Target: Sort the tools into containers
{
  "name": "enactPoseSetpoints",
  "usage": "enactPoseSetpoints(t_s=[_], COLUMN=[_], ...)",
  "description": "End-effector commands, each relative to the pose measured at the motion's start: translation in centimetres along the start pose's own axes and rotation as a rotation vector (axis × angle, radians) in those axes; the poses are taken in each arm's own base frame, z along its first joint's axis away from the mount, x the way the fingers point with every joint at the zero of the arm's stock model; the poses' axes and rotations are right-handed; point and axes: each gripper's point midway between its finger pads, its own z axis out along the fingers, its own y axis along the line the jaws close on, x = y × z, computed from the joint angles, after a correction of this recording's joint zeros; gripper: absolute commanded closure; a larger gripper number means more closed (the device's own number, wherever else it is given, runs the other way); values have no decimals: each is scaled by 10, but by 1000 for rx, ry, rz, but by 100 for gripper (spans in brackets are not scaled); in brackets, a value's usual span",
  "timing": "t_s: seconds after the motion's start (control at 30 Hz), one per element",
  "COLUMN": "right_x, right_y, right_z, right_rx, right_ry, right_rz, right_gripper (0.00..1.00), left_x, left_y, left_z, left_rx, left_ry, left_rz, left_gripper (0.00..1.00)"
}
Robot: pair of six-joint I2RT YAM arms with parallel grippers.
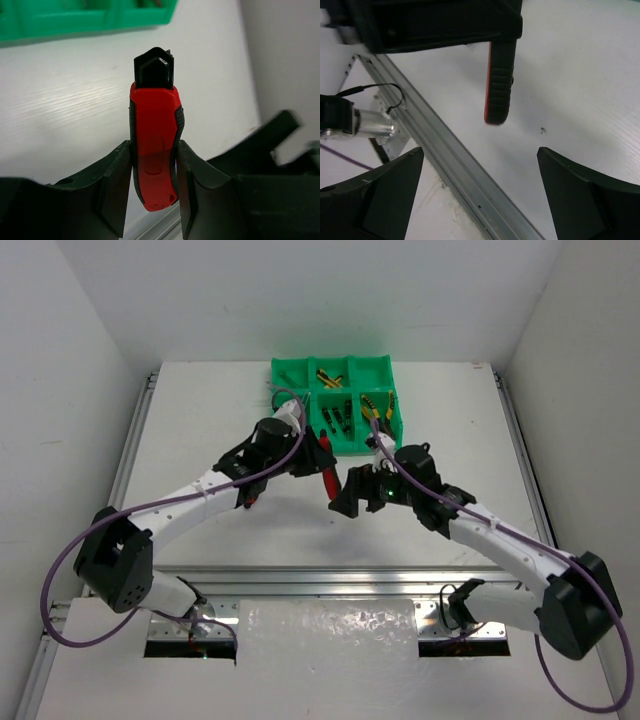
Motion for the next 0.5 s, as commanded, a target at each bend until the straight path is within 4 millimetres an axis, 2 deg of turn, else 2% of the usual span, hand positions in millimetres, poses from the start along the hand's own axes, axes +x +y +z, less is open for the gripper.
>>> enactPoseSetpoints(t_s=[0.0,0.03,0.07,0.1,0.23,0.3,0.4,0.47], right_x=[-35,-44,-43,-51,-61,-68,-79,-85], right_y=[0,-1,-6,-5,-11,-8,-8,-11], right_z=[17,19,24,26,35,35,29,27], right_rx=[34,52,70,75,109,110,132,156], right_ry=[-87,-101,-87,-101,-99,-113,-148,-160], right_rz=[-25,-31,-28,-34,-48,-57,-74,-93], right_gripper=[9,12,14,29,49,49,41,43], left_x=[-43,-40,-39,-41,-28,-24,-18,-15], left_y=[-68,-73,-77,-83,-87,-80,-73,-74], left_z=[-6,-5,-5,-6,-2,3,8,10], left_rx=[268,292,314,340,381,344,318,328], left_ry=[-133,-116,-109,-112,-53,-42,-18,-7], left_rz=[-137,-153,-157,-157,-150,-135,-113,-110], left_gripper=[100,100,100,100,100,100,100,100])
